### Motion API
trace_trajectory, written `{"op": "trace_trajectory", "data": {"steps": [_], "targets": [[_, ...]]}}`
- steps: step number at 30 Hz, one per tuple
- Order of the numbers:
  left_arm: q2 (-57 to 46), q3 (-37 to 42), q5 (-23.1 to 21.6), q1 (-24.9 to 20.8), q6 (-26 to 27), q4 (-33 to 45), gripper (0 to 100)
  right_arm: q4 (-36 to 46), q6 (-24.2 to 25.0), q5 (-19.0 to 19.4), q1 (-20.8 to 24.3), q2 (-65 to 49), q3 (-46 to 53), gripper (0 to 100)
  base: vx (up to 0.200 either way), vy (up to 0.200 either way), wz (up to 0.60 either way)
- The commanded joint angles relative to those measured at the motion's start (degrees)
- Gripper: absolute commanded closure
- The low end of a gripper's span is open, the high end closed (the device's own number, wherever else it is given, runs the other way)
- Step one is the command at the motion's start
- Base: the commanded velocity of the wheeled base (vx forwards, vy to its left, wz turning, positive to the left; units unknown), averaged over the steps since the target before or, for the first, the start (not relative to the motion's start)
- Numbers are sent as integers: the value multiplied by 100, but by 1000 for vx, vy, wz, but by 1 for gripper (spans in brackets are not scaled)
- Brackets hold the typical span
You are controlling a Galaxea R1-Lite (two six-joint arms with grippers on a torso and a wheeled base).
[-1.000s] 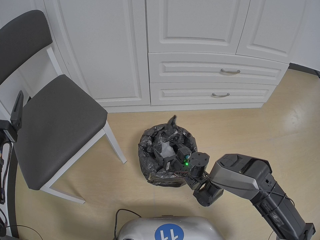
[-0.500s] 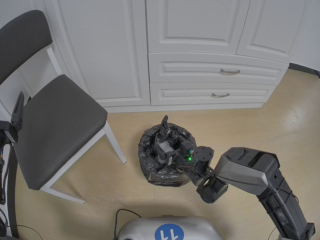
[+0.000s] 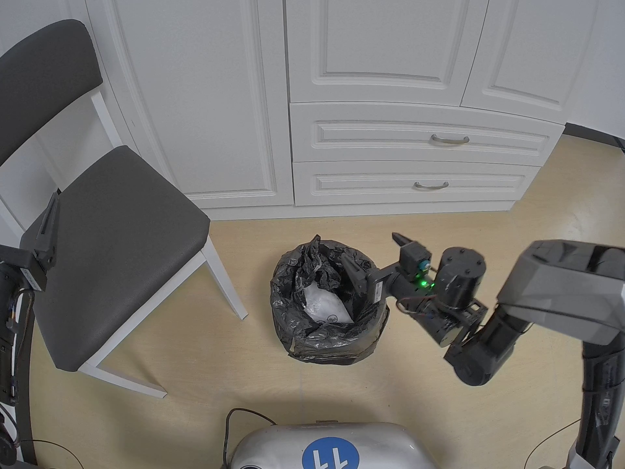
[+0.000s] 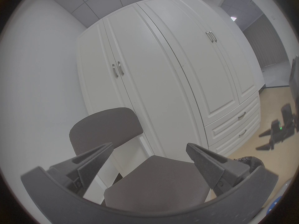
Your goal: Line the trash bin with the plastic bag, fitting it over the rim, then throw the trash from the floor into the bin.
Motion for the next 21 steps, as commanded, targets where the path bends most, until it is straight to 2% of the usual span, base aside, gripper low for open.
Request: {"op": "trace_trajectory", "data": {"steps": [1,2,3,6,7,8,9,14,21], "targets": [[-40,70,-58,48,-39,-23,0,513,-219,-37,-406,-2021,1017,0,0,0,0],[-48,70,-58,48,-39,-23,0,548,-219,-46,-423,-2074,1043,0,0,0,0],[-171,79,-58,48,-83,3,0,1110,-219,-248,-626,-2847,1359,0,0,0,0],[-382,-53,-23,-31,-312,64,0,2112,62,-477,-916,-4016,1667,0,0,0,0],[-382,-53,-23,-31,-312,64,0,2112,62,-477,-916,-4016,1667,0,0,0,0],[-629,-387,30,-92,-321,258,0,2833,317,-538,-1039,-4921,1825,0,0,0,0],[-787,-571,39,-84,-321,460,0,3176,335,-538,-1118,-5299,1843,0,0,0,0],[-1938,-1749,12,57,-470,2684,0,5022,405,-679,-1584,-7268,1570,0,0,0,0],[-3160,-3164,-14,461,-1709,5856,0,6481,493,-890,-2049,-9764,1535,0,0,0,0]]}}
